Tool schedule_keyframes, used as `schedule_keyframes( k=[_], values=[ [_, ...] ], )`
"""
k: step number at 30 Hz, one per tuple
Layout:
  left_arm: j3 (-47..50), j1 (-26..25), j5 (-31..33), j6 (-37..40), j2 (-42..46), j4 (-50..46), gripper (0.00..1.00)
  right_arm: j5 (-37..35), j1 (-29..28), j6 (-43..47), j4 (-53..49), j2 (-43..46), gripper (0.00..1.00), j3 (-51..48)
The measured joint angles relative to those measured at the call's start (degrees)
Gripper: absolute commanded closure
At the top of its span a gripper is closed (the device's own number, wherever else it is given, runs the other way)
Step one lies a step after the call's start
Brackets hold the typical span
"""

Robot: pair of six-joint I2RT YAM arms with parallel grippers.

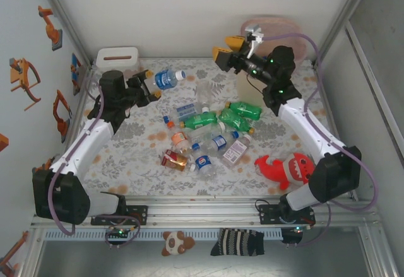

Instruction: Put the plastic bottles in the bin

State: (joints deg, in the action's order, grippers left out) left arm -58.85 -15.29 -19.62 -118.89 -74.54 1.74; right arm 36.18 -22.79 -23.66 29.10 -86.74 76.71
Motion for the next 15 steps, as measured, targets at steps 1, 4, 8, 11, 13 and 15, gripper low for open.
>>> schedule_keyframes(
  k=[1,4,8,11,13,15],
  values=[
    [-0.39,-0.44,0.55,0.00,0.04,0.04,0.58,0.00,-0.79,-0.31,1.86,-0.83,0.23,0.00],
    [-1.49,-1.27,2.03,0.00,0.33,0.22,0.58,-0.02,-3.19,-0.66,6.45,-3.34,0.23,0.00],
    [-2.73,-1.55,3.85,0.00,1.46,0.44,0.58,-0.20,-6.21,-1.49,12.13,-7.02,0.23,0.07],
    [-3.06,-1.64,5.01,0.00,2.60,0.52,0.58,-0.28,-8.04,-2.51,15.74,-9.94,0.24,0.48],
    [-3.08,-1.92,5.66,0.00,3.32,0.52,0.58,-0.46,-9.03,-2.99,17.09,-11.56,0.24,0.96],
    [-3.08,-2.27,6.19,0.00,3.85,0.57,0.58,-0.63,-9.99,-3.56,18.60,-12.90,0.25,1.49]
  ],
)
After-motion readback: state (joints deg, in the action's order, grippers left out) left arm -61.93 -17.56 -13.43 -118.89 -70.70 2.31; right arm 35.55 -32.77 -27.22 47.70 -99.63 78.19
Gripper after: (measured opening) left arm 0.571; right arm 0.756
